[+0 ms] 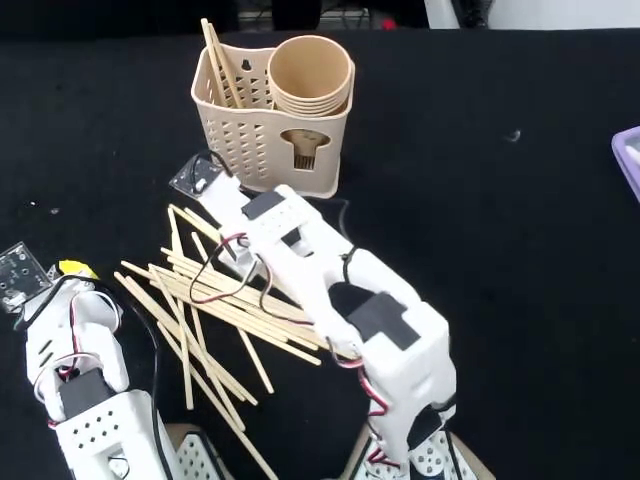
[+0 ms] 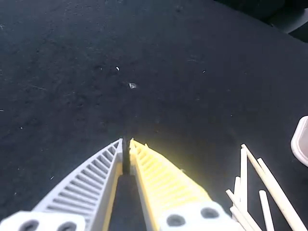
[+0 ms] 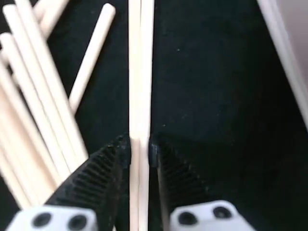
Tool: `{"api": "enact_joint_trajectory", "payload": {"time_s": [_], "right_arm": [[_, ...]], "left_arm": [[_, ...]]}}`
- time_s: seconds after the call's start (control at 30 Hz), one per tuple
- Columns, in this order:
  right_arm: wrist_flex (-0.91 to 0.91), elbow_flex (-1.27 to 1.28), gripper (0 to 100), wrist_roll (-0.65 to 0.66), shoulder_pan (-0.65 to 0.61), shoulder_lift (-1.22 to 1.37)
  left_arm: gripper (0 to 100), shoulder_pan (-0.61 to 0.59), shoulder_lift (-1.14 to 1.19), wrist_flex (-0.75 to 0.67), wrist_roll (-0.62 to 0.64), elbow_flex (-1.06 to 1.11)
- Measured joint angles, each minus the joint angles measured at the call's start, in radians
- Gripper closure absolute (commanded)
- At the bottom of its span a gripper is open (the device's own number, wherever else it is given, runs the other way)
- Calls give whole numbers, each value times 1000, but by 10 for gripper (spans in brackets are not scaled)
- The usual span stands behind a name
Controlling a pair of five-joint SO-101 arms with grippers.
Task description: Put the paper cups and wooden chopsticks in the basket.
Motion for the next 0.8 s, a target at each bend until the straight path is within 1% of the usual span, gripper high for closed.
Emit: {"api": "enact_joint_trajectory", "payload": {"time_s": [0.27, 0.37, 0.53, 0.63, 0.8], "right_arm": [[6, 114, 987, 0, -2, -290], [2, 161, 975, 0, -2, -356], [-81, 209, 806, -5, -2, -302], [-103, 196, 825, -5, -2, -201], [-63, 49, 850, -6, -18, -14]], "left_arm": [[967, 0, 0, 0, 0, 0], [967, 0, 0, 0, 0, 0], [967, 0, 0, 0, 0, 0], [967, 0, 0, 0, 0, 0], [967, 0, 0, 0, 0, 0]]}}
